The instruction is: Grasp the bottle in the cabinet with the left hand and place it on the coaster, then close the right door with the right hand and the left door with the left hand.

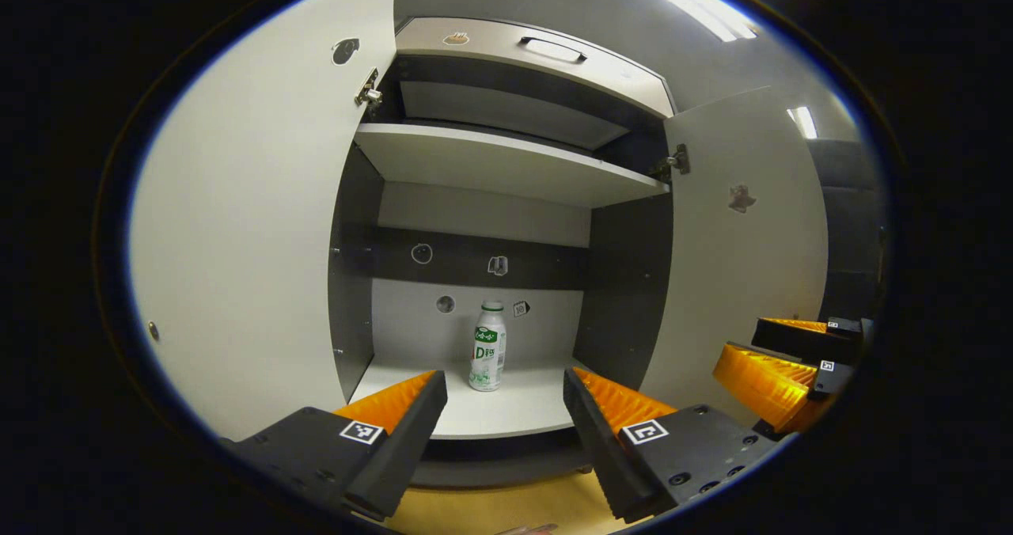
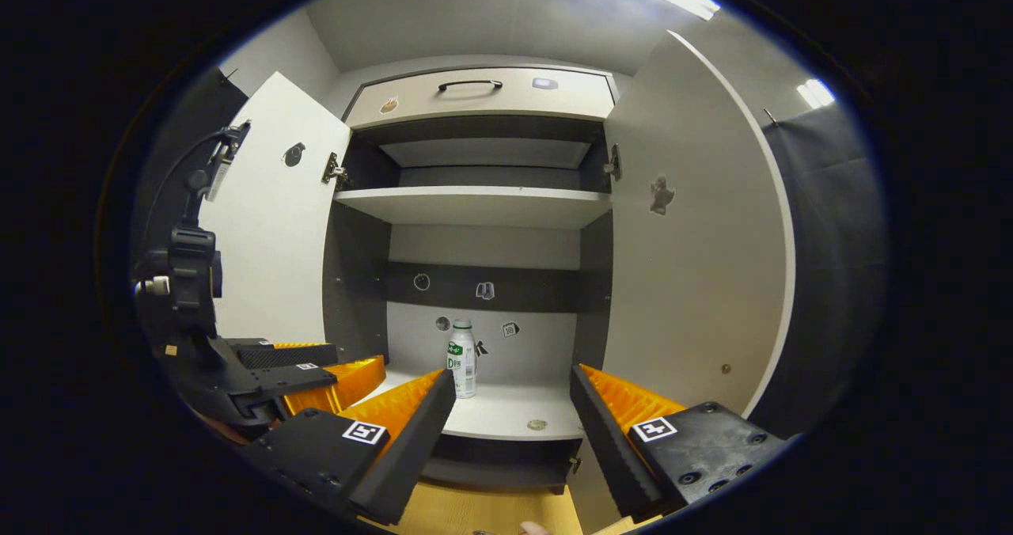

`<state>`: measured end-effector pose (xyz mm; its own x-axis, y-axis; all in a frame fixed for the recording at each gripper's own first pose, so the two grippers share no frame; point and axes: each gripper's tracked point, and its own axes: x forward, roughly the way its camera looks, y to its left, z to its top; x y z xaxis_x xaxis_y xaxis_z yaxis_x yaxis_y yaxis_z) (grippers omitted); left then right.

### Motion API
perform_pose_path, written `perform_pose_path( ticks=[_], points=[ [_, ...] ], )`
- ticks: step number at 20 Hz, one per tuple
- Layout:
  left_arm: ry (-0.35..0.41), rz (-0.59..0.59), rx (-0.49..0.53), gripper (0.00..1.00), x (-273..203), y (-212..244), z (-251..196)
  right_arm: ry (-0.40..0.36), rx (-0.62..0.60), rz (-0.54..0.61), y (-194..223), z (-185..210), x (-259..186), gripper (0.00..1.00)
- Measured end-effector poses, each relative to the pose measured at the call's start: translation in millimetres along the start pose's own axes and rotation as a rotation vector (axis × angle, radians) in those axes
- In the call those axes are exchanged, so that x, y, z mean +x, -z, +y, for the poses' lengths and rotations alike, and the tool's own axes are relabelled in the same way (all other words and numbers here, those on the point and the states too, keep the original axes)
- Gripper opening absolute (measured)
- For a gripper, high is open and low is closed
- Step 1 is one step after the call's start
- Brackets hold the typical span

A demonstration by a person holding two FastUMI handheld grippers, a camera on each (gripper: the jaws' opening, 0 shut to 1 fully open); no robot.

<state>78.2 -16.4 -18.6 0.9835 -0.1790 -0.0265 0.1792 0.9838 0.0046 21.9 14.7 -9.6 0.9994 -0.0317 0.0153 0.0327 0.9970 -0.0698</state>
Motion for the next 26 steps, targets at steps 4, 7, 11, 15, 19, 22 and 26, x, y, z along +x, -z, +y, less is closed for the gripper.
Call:
perform_pose_path(
  ticks=[4,7,11,15,19,22,26],
  points=[
    [-0.017,-0.011,0.012,0.94,46,0,1,-0.066,0.011,0.006,12,-2,32,0.96],
    [-0.006,-0.002,0.021,0.94,76,4,0,-0.100,0.013,0.038,29,-4,51,0.96],
    [-0.004,0.008,0.035,0.94,109,11,0,-0.128,-0.053,0.029,44,-5,74,0.96],
    [0.009,0.017,0.055,0.94,140,18,1,-0.127,-0.065,0.063,64,-9,97,0.97],
    [0.009,0.026,0.052,0.93,176,27,4,-0.141,-0.038,0.108,87,-12,118,0.97],
    [-0.007,0.051,0.066,0.94,203,41,13,-0.139,-0.032,0.133,101,-17,134,0.97],
    [0.004,0.068,0.046,0.94,229,56,15,-0.142,-0.002,0.161,114,-19,152,0.97]
  ],
)
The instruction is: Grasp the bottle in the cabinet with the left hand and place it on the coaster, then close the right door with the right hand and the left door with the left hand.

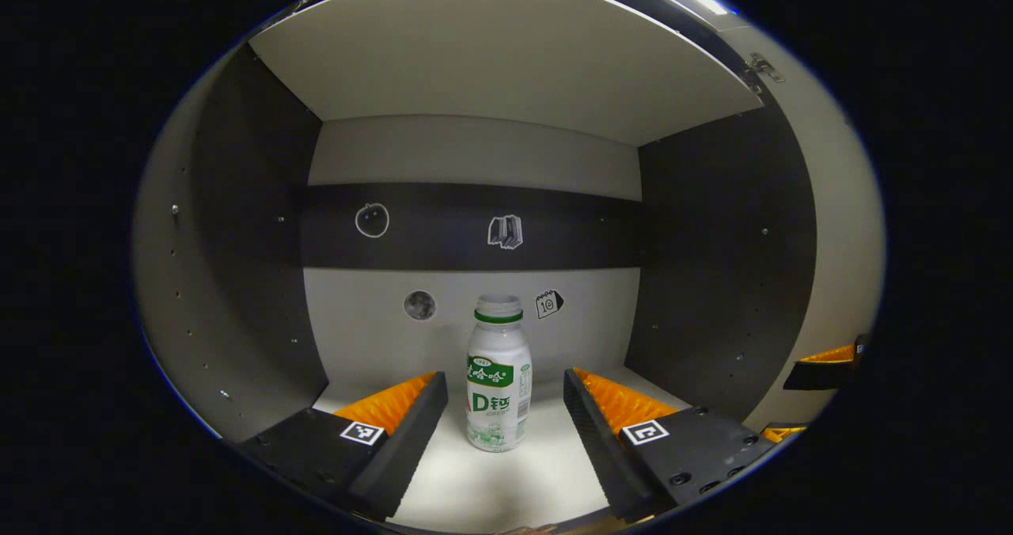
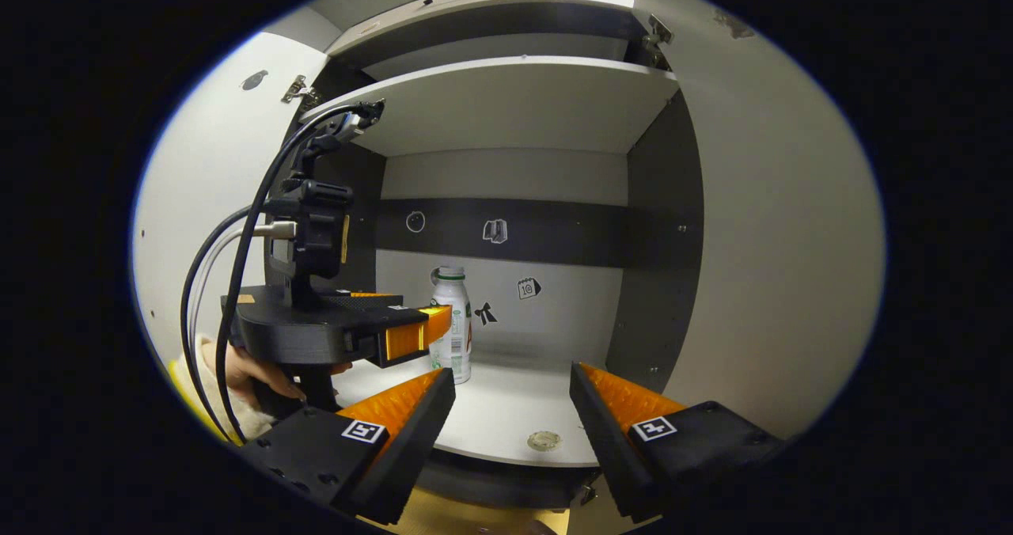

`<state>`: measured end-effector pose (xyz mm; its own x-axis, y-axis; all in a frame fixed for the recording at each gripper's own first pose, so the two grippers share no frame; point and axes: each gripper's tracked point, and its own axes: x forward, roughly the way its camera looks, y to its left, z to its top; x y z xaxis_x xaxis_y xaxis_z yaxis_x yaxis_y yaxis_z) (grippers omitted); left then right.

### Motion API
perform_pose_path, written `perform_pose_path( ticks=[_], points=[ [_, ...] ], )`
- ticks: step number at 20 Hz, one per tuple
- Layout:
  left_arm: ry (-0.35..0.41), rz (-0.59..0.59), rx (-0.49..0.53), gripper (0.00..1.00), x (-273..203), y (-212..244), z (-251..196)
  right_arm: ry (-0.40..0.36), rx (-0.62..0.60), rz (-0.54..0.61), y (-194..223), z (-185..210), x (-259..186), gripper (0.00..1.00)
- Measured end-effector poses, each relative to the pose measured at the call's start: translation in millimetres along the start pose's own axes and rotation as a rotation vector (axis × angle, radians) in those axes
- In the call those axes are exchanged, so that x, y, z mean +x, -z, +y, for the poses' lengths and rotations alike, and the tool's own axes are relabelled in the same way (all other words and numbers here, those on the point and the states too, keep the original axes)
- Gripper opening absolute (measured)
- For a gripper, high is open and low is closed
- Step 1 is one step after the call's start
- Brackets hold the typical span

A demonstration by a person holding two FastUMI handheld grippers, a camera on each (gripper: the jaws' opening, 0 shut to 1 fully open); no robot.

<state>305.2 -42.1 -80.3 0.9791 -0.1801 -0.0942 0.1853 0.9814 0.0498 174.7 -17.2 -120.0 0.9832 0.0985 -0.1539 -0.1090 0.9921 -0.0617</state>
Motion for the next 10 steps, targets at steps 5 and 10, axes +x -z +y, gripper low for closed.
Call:
perform_pose_path(
  ticks=[5,10],
  points=[
    [-0.022,0.005,0.021,0.94,33,8,8,-0.006,0.000,0.032,14,-5,18,0.97],
    [-0.016,0.021,0.042,0.94,54,21,7,-0.003,0.022,0.050,23,-8,33,0.97]
  ],
)
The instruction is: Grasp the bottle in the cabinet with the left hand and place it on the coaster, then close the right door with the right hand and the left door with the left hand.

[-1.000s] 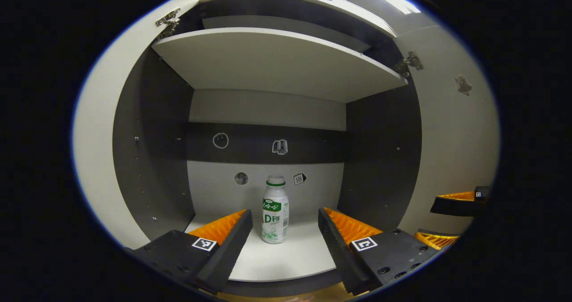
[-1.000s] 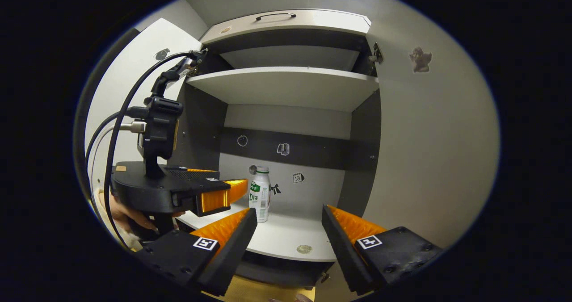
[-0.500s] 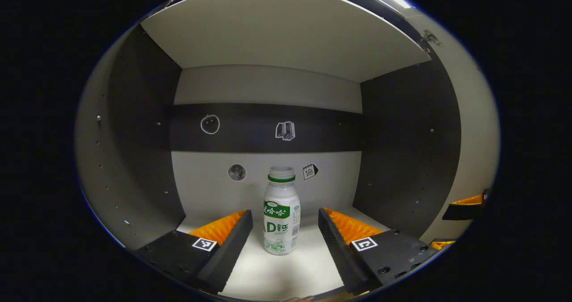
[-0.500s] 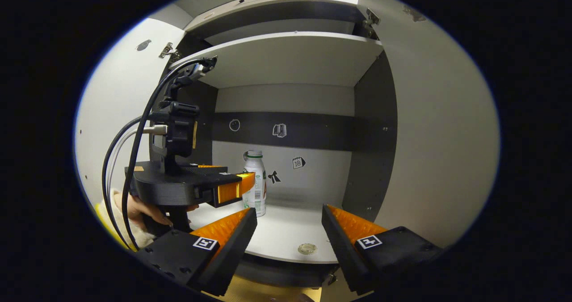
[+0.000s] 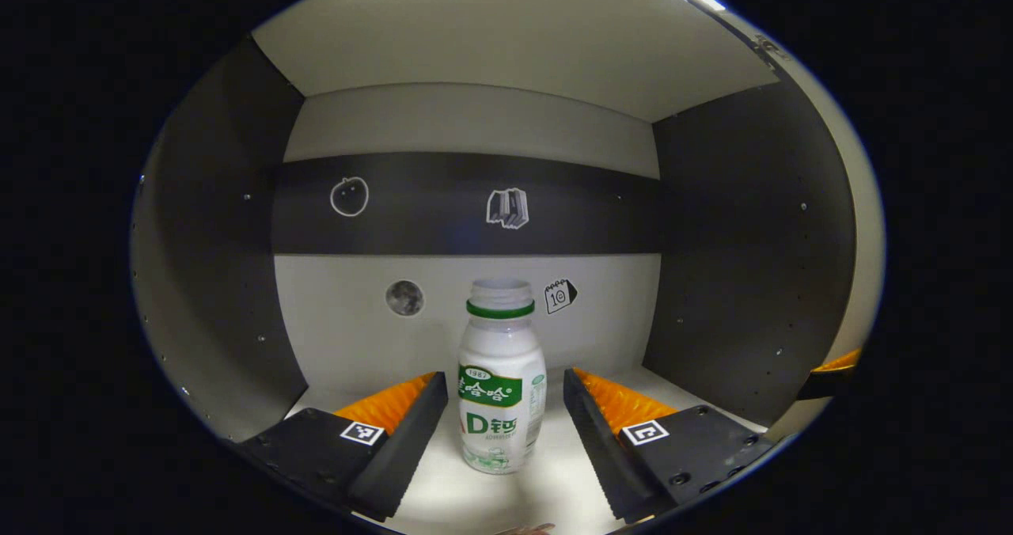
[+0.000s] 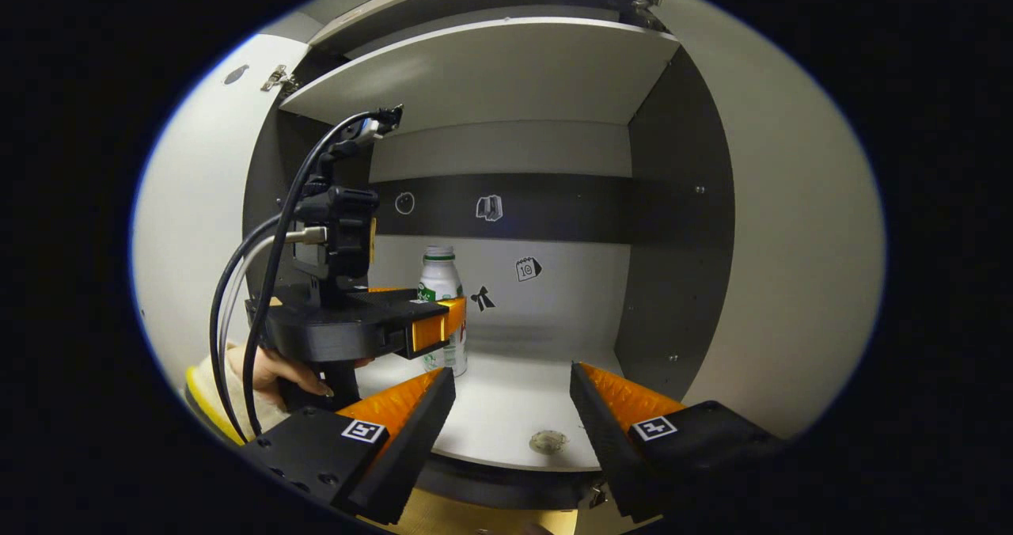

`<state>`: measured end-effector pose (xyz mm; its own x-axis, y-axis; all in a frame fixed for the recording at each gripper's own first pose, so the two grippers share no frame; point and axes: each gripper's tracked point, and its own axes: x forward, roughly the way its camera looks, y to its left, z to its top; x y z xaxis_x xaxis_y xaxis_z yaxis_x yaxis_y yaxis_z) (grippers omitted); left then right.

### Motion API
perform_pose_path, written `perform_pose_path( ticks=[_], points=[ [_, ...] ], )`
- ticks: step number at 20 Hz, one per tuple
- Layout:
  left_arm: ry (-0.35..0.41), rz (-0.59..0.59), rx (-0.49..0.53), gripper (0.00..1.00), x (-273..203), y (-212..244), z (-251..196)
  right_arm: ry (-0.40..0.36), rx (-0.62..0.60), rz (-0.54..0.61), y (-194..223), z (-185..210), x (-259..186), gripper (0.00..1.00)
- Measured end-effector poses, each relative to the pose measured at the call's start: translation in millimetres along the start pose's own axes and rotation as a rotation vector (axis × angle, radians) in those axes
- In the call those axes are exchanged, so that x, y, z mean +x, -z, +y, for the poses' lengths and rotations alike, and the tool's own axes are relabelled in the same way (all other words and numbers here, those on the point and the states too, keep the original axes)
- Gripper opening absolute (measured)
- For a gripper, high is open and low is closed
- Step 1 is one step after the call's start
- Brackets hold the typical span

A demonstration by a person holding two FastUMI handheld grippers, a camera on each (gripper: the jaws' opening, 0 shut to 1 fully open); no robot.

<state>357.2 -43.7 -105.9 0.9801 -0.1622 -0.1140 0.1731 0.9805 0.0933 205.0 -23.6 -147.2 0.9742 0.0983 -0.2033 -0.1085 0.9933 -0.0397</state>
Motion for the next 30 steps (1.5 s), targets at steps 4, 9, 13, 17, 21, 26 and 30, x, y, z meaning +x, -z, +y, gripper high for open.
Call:
perform_pose_path(
  ticks=[4,9,13,17,21,26,30],
  points=[
    [-0.008,-0.003,0.022,0.94,12,3,1,0.008,0.007,0.028,10,-7,10,0.97],
    [-0.005,-0.016,0.033,0.93,28,3,1,0.018,0.016,0.040,15,-13,18,0.97],
    [0.040,-0.031,-0.018,0.72,24,-2,-11,0.024,0.021,0.034,13,-15,15,0.97],
    [0.022,-0.050,-0.001,0.71,-5,-19,-5,0.010,0.023,0.005,-1,-9,2,0.97],
    [0.004,-0.101,-0.001,0.70,-49,-44,4,-0.008,0.006,-0.022,-15,6,-25,0.97],
    [-0.014,-0.123,-0.002,0.72,-107,-54,10,-0.039,-0.010,-0.067,-35,32,-63,0.97],
    [-0.004,-0.119,-0.024,0.71,-147,-51,10,-0.056,-0.032,-0.080,-40,50,-88,0.97]
  ],
)
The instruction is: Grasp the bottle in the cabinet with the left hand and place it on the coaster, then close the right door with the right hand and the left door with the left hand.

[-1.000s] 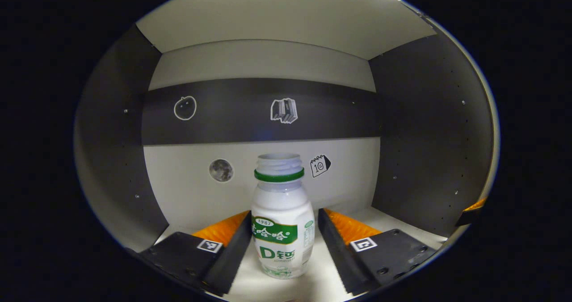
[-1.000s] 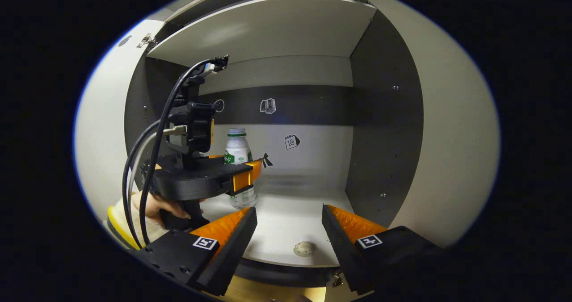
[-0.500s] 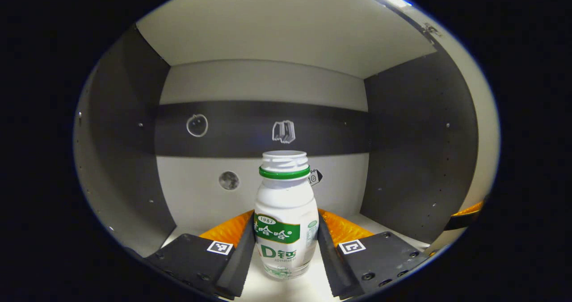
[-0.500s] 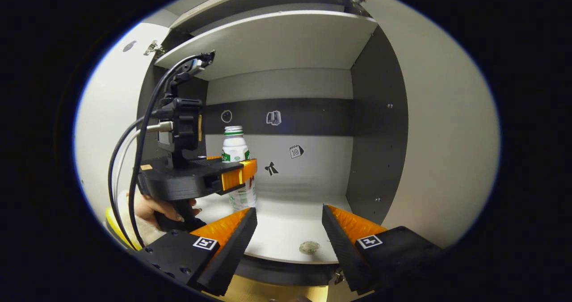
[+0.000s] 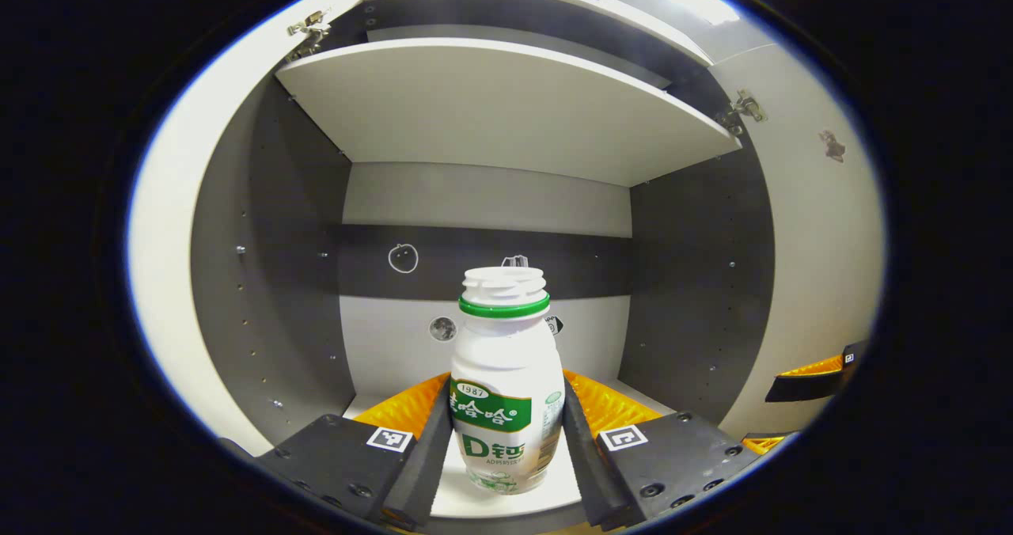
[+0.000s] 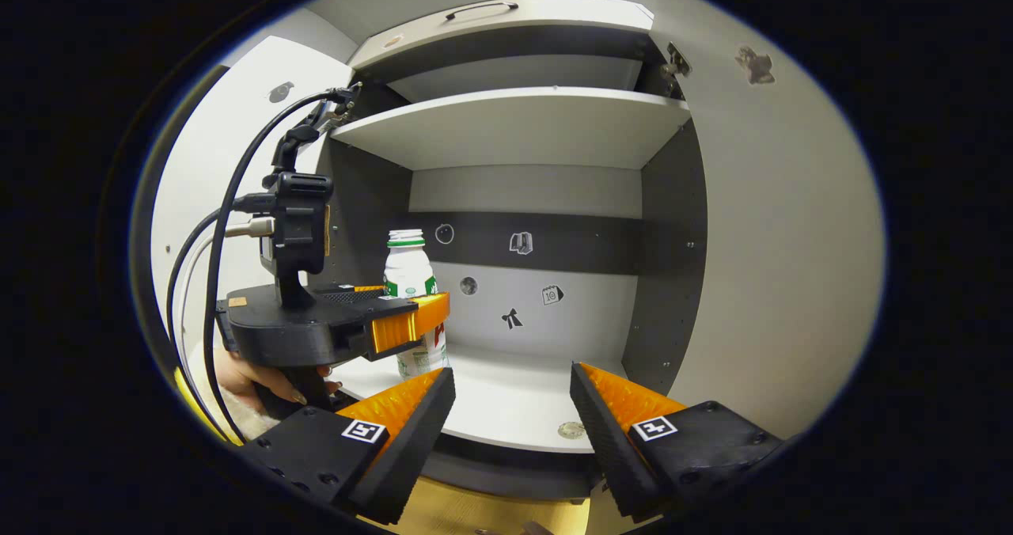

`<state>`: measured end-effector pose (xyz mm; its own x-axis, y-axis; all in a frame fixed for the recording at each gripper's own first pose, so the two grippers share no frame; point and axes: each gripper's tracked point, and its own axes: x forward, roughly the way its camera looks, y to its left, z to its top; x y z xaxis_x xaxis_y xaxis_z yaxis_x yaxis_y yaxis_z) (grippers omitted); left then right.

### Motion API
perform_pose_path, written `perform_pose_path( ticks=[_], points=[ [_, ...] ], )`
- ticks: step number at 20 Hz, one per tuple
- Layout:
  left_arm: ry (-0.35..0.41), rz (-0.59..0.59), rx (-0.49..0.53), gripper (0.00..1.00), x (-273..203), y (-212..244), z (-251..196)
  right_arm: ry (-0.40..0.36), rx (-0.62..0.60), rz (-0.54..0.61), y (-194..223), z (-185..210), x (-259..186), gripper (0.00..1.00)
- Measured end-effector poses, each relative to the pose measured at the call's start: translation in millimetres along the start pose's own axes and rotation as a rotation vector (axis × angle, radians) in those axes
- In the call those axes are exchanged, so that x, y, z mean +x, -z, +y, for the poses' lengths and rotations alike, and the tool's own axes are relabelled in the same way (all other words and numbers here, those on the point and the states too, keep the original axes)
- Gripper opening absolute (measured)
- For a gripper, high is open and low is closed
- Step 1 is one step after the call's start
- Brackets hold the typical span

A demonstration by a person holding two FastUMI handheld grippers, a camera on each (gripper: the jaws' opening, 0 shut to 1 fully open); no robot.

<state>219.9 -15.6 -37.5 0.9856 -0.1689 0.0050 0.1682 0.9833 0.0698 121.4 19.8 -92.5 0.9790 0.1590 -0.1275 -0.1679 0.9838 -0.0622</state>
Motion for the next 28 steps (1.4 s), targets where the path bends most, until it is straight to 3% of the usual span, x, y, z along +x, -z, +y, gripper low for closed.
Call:
perform_pose_path(
  ticks=[3,13,22,28],
  points=[
    [0.002,0.007,0.013,0.71,-26,1,1,0.008,0.025,-0.021,-6,8,-20,0.97],
    [0.113,0.041,0.023,0.71,-113,24,-23,0.127,0.057,-0.027,-7,14,-100,0.97],
    [0.237,0.097,-0.036,0.71,-184,97,-61,0.270,0.011,-0.016,15,6,-176,0.97],
    [0.270,0.083,-0.001,0.71,-222,151,-94,0.242,0.026,0.024,46,-3,-189,0.97]
  ],
)
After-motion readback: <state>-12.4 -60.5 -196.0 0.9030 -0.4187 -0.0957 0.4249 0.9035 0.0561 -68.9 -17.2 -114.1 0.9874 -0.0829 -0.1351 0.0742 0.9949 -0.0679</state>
